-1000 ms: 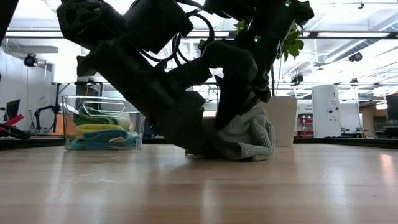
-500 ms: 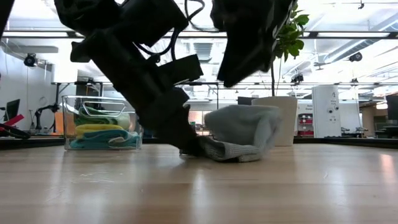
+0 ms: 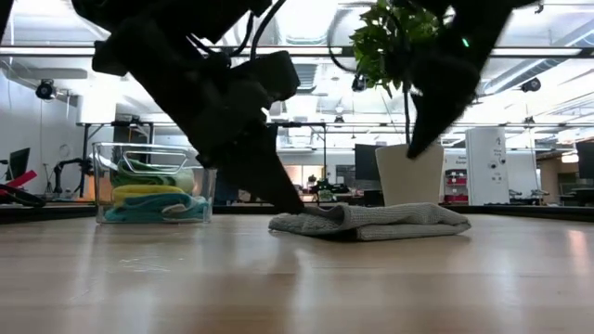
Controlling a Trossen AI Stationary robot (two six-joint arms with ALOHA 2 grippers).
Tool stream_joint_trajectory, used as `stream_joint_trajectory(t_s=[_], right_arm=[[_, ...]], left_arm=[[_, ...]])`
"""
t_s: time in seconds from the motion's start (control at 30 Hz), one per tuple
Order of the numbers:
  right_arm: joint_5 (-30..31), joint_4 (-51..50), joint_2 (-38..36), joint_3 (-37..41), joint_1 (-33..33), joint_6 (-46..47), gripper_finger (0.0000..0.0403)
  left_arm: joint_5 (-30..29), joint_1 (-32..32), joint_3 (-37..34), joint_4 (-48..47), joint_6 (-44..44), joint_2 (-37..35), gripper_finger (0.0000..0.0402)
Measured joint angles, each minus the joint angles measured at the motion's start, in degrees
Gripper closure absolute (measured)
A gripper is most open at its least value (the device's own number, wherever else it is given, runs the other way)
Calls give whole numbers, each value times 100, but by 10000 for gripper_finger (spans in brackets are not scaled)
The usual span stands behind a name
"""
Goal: Fold microfiber towels
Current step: Fold the gray microfiber cloth
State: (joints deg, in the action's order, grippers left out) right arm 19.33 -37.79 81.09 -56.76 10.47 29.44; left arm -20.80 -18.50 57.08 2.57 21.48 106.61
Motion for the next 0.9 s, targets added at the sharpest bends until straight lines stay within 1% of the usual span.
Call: stream_joint_trajectory(t_s=[0.07,0.1,0.2,0.27,0.33,0.47,0.6,0.7,0.8,0.9], right_arm=[[-80,373,-208,487,-114,195,346],[-270,623,-282,723,-201,302,352],[-1249,1545,-521,1339,-534,516,356],[-1696,2149,-655,1643,-744,602,348],[-1934,2465,-701,1887,-931,700,331],[-1983,2741,-654,2129,-1109,818,284],[-2244,3154,-375,2277,-1114,900,230],[-2445,3698,-100,2383,-1114,984,194],[-2602,4280,169,2475,-1114,1041,168],[-2946,4979,406,2534,-1120,1033,158]], left_arm=[[4,-6,-20,-24,66,8,252],[3,-4,-36,-29,74,10,252],[-44,-4,-74,-12,78,13,252],[-57,-3,-74,9,76,15,252],[-61,0,-74,20,76,15,252],[-71,0,-130,57,78,16,252],[-79,0,-224,352,89,17,252],[-87,2,-322,497,93,18,252],[-96,2,-354,603,94,19,252],[-98,2,-378,595,139,19,252]])
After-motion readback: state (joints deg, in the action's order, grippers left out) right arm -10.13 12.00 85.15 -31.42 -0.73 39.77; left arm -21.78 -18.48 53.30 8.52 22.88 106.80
